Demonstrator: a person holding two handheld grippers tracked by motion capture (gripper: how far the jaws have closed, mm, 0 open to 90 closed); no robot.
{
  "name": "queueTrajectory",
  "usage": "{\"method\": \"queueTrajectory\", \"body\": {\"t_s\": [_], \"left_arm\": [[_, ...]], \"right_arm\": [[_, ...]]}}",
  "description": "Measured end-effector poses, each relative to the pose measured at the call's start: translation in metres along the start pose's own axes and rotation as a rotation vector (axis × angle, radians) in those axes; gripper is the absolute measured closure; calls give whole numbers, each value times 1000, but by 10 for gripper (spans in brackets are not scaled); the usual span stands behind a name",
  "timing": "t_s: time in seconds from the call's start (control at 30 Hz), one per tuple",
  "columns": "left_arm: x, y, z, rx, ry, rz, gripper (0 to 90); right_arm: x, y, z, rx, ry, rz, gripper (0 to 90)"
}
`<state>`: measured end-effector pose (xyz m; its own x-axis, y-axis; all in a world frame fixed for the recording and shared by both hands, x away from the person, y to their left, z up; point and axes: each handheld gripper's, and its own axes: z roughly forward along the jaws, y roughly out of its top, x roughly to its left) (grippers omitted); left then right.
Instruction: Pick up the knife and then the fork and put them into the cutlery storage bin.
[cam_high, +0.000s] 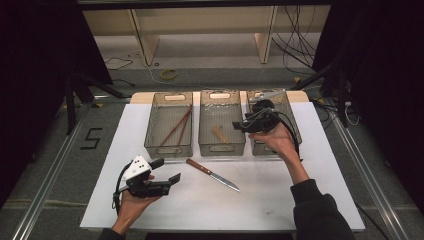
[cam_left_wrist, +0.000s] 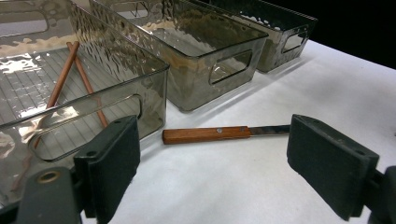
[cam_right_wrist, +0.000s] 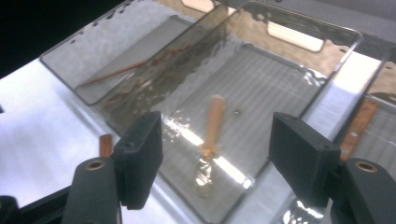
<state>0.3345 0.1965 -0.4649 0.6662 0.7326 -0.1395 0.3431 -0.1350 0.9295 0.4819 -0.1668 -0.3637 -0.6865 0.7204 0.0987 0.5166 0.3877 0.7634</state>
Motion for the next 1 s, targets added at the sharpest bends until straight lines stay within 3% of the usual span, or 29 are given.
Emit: {"method": "queueTrajectory", "body": {"t_s": [0.27, 0.5, 0.73, 1.0], "left_arm": [[0, 0, 0, 3, 0, 3, 166], [0, 0, 0, 5, 0, 1, 166], [0, 0, -1, 1, -1, 0, 166], [0, 0, -1, 1, -3, 4, 166]], "right_arm": [[17, -11, -3, -25, 29, -19, 356], [38, -24, 0, -22, 89, -53, 357], [59, -31, 13, 19, 129, -105, 356], [74, -36, 28, 61, 162, -133, 360]]}}
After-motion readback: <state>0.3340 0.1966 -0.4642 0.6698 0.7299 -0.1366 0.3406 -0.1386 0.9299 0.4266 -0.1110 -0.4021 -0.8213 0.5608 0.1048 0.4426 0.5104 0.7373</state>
